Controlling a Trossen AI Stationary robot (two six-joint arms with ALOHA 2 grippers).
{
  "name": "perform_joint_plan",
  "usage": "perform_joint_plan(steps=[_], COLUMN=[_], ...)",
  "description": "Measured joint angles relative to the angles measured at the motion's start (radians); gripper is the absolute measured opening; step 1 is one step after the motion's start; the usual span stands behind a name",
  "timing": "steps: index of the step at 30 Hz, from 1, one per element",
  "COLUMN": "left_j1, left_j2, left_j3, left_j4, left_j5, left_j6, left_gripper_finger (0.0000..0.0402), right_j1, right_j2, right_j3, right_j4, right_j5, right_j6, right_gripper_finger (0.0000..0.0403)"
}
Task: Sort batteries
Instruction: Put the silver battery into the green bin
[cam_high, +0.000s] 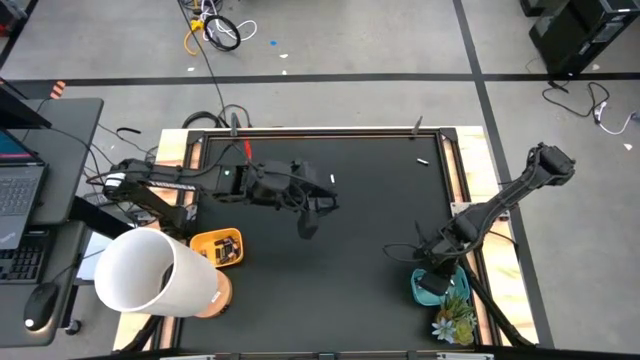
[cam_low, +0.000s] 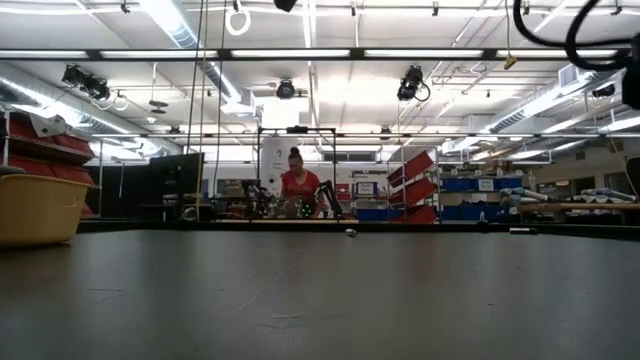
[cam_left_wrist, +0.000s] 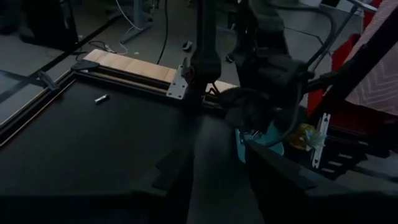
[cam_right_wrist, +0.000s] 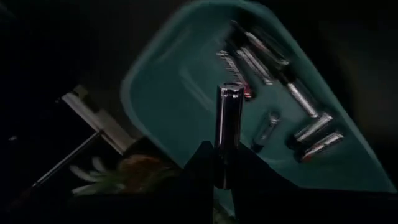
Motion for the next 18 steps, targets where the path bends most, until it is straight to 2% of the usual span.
perform_joint_plan(steps=[9, 14, 18], left_j1=[0.001, 0.002, 0.003], left_j2=[0.0, 0.0, 0.0], left_j3=[0.0, 0.0, 0.0], left_j4=[0.0, 0.0, -0.001], left_j5=[0.0, 0.0, 0.0], left_j6=[-0.001, 0.0, 0.007], left_gripper_finger=[0.0158, 0.0158, 0.0158], right_j1=[0.0, 0.0, -0.01], right_j2=[0.0, 0.0, 0.0], right_j3=[-0.086, -0.09, -0.06], right_j4=[0.018, 0.026, 0.021], right_j5=[-0.117, -0.155, -0.224], right_j6=[0.035, 0.037, 0.039], right_gripper_finger=[0.0048, 0.0073, 0.0092])
